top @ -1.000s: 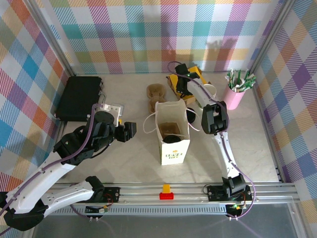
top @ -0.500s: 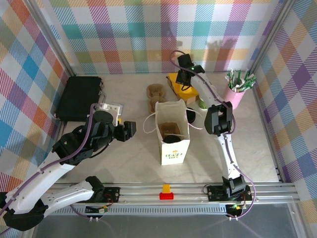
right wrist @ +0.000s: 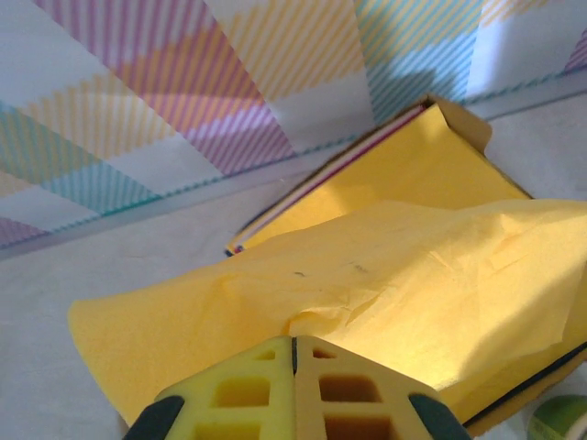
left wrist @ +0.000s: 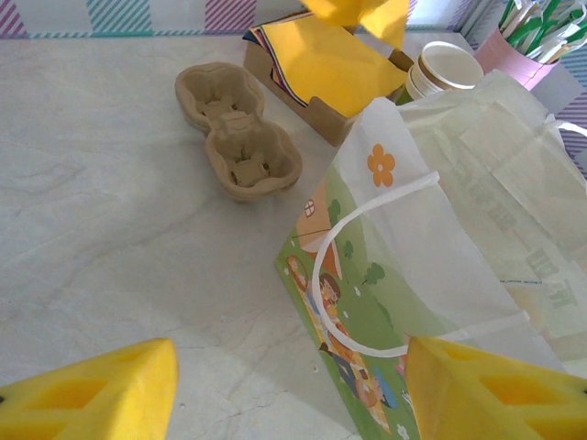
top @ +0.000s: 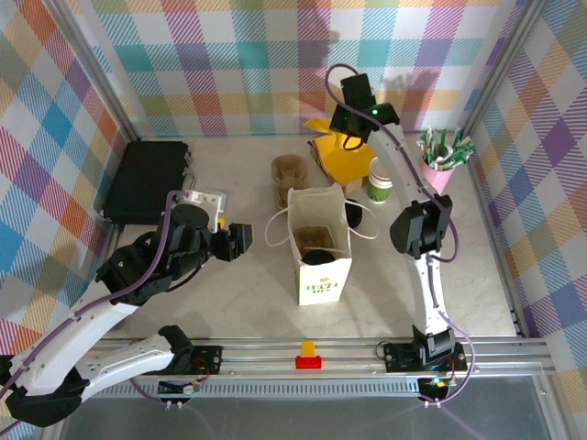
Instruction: Pack the takeout coffee
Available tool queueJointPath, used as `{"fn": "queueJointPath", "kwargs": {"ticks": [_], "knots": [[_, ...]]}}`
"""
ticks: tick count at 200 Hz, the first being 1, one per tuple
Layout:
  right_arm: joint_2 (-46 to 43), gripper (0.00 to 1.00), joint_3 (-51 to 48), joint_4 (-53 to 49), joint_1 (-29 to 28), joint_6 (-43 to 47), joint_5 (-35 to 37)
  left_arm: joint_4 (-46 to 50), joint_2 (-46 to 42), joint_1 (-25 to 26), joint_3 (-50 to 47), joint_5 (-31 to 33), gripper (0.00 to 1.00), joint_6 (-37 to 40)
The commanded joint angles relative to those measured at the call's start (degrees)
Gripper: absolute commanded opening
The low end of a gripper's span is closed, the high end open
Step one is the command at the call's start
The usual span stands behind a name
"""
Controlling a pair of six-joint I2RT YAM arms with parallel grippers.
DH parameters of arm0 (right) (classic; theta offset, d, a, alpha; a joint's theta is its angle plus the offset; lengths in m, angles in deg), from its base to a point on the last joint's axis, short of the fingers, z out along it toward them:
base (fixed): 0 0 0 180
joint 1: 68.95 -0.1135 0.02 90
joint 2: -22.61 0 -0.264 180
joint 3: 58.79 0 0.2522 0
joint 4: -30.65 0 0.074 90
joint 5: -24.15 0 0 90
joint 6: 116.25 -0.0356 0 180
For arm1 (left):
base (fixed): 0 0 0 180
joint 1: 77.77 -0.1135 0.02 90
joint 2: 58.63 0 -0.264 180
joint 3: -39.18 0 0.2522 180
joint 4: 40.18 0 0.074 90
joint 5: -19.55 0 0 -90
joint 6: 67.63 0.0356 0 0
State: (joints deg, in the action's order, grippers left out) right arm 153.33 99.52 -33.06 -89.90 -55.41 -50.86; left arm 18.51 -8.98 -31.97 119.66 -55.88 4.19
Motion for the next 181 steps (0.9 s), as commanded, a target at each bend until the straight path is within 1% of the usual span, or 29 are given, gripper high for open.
{"fn": "queueJointPath", "kwargs": {"ticks": [1,32,85,99,127,151,164,181], "knots": [[-7.1,0.0,2.7,-1.7,0.3,0.0,-3.2,-0.4,-0.6,-0.5,2.3,-0.3,0.66,0.5],[-13.9,0.0,2.7,-3.6,0.3,-1.5,-8.3,-0.1,-0.1,-0.5,3.3,-1.1,0.66,-0.2],[-25.6,0.0,2.5,-8.9,0.2,-6.4,-22.4,0.1,-0.2,-0.5,4.6,-3.7,0.66,-2.7],[-29.2,0.0,1.2,-10.3,0.2,-9.0,-25.6,0.7,0.1,-0.5,5.0,-4.3,0.66,-4.0],[-36.8,0.0,-5.9,-7.4,0.2,-13.9,-36.6,0.5,-0.3,-0.5,4.7,-5.8,0.66,-5.6],[-44.1,0.0,-18.0,0.8,-0.3,-21.6,-46.9,-0.3,-1.3,-0.5,3.8,-6.5,0.66,-6.6],[-47.7,0.0,-23.5,3.5,-0.9,-25.2,-49.1,-0.4,-1.6,-0.5,3.5,-6.5,0.66,-6.9],[-52.7,0.0,-30.7,7.7,-2.8,-28.7,-49.3,-0.5,-1.9,-0.5,3.3,-6.5,0.65,-7.1]]}}
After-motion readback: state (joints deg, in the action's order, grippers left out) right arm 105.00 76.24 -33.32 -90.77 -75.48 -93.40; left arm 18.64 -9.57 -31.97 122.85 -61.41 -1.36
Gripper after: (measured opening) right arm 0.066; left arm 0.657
